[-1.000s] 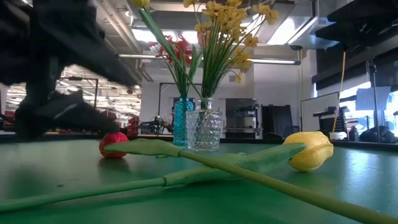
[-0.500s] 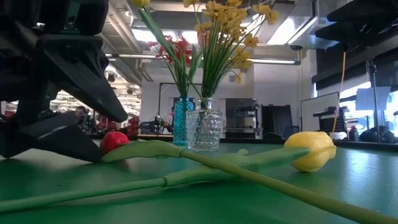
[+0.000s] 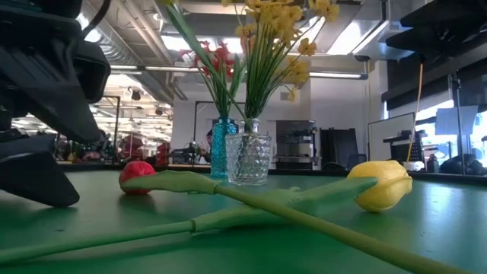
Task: Sort flowers into vase by color
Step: Put the red flower into the blue vase
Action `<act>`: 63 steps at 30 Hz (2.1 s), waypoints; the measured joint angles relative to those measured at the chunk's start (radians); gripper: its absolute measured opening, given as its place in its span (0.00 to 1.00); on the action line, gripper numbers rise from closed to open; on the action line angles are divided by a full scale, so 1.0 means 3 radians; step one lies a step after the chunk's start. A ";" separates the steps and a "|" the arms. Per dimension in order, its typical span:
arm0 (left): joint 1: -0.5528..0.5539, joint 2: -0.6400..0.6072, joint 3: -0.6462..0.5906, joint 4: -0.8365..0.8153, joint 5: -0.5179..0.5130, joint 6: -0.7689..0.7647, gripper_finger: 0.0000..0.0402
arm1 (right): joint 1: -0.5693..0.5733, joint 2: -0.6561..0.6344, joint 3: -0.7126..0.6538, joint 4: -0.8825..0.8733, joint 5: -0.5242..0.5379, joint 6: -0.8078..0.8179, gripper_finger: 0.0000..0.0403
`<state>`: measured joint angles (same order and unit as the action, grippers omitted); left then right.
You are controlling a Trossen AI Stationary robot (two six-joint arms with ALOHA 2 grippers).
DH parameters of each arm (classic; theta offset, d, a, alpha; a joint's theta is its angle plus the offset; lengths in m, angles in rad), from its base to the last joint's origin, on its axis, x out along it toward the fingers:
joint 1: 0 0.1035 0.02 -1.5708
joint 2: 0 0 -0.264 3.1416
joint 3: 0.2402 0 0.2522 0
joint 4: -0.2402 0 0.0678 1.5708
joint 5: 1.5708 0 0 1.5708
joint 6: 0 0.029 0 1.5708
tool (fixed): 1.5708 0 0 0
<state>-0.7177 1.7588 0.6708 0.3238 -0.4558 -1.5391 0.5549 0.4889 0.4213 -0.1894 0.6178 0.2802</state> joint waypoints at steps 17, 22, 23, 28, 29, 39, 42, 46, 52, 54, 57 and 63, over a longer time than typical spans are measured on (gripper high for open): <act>0.0220 0.0005 -0.0003 -0.0031 -0.0392 0.0099 0.67 | -0.0001 0.0000 0.0000 -0.0005 0.0000 -0.0002 0.55; 0.0217 0.0005 -0.0003 -0.0027 -0.0392 0.0102 0.67 | 0.0000 0.0000 0.0000 -0.0005 0.0000 -0.0003 0.55; 0.0217 0.0005 -0.0003 -0.0027 -0.0393 0.0102 0.67 | 0.0000 0.0000 0.0000 -0.0005 0.0000 -0.0003 0.55; 0.0216 0.0005 -0.0003 -0.0027 -0.0394 0.0103 0.67 | 0.0000 0.0000 0.0000 -0.0004 0.0000 -0.0003 0.55; 0.0215 0.0005 -0.0003 -0.0028 -0.0394 0.0105 0.67 | 0.0000 0.0000 -0.0001 -0.0004 0.0000 -0.0003 0.55; 0.0215 0.0005 -0.0003 -0.0029 -0.0367 0.0168 0.67 | 0.0000 0.0000 0.0000 0.0006 0.0000 0.0003 0.55; 0.0216 0.0005 -0.0003 -0.0029 -0.0366 0.0168 0.67 | 0.0000 -0.0001 0.0000 0.0005 0.0000 0.0005 0.55; 0.0215 0.0005 -0.0003 -0.0029 -0.0364 0.0168 0.67 | 0.0000 0.0000 0.0000 0.0015 0.0000 0.0010 0.55; 0.0216 0.0005 -0.0003 -0.0028 -0.0350 0.0188 0.67 | 0.0000 -0.0002 0.0000 0.0018 0.0000 0.0010 0.55; 0.0217 0.0005 -0.0003 -0.0021 -0.0259 0.0169 0.67 | -0.0001 -0.0003 0.0000 0.0016 -0.0009 0.0011 0.55; 0.0216 0.0005 -0.0005 0.0064 -0.0054 0.0163 0.67 | 0.0000 -0.0003 0.0000 0.0012 -0.0137 0.0025 0.55; 0.0217 0.0005 0.0029 0.0129 0.0021 0.0164 0.67 | -0.0001 -0.0003 0.0000 -0.0001 -0.0292 0.0099 0.55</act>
<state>-0.6525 1.7603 0.6795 0.3626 -0.4496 -1.4899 0.5546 0.4881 0.4213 -0.1898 0.5303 0.3099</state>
